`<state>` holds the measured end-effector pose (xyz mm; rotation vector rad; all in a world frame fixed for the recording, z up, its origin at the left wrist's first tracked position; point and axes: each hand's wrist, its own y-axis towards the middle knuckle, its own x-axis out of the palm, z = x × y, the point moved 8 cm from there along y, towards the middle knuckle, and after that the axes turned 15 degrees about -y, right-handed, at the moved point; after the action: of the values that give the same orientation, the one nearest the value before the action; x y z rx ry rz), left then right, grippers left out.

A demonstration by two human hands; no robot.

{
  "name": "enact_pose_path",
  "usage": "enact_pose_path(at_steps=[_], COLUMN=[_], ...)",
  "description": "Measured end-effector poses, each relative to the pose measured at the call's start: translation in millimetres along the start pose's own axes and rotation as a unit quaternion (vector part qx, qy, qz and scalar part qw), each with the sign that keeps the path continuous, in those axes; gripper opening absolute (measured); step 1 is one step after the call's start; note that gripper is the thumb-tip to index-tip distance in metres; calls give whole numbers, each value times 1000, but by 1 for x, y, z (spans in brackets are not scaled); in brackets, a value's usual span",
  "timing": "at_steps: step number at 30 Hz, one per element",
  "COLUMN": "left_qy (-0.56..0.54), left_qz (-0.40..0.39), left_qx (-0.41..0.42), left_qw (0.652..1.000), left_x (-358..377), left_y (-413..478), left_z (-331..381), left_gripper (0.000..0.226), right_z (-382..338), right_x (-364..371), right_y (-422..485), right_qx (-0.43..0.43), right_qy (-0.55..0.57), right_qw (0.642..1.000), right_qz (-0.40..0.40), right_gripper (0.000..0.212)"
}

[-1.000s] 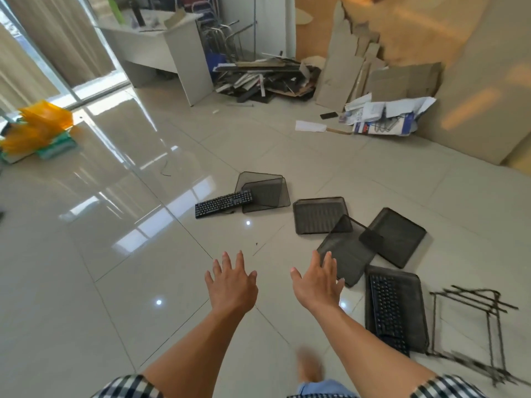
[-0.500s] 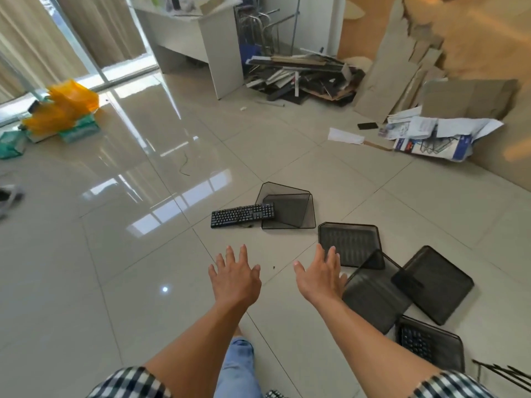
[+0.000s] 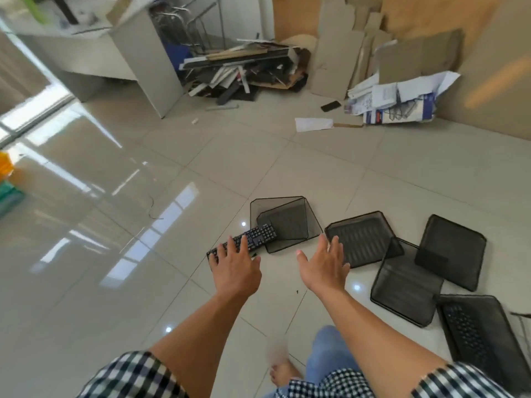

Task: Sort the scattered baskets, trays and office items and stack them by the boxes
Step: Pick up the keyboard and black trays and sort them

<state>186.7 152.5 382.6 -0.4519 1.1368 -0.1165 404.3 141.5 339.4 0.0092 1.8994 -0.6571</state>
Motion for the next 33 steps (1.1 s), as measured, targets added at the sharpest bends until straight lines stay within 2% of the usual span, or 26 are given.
enact_pose_path(at_steps=[8, 13, 23, 27, 33], left_qy=[44, 89, 44, -1, -60], left_qz=[-43, -101, -125, -122, -119], left_qx=[84, 92, 14, -43, -138], left_qw=[995, 987, 991, 992, 981], left_x=[-1, 14, 58, 120, 251], left_y=[116, 181, 321, 389, 472], left_z=[11, -18, -114, -191, -328], left_gripper=[68, 68, 65, 66, 68], right_z=[-49, -79, -138, -149, -152], right_x=[27, 62, 170, 242, 393], right_y=[81, 126, 239, 314, 422], right_qx=[65, 103, 71, 44, 8], right_qy=[29, 39, -21, -43, -82], right_qw=[997, 994, 993, 994, 992], right_qz=[4, -23, -88, -85, -100], right_gripper=[81, 80, 80, 80, 80])
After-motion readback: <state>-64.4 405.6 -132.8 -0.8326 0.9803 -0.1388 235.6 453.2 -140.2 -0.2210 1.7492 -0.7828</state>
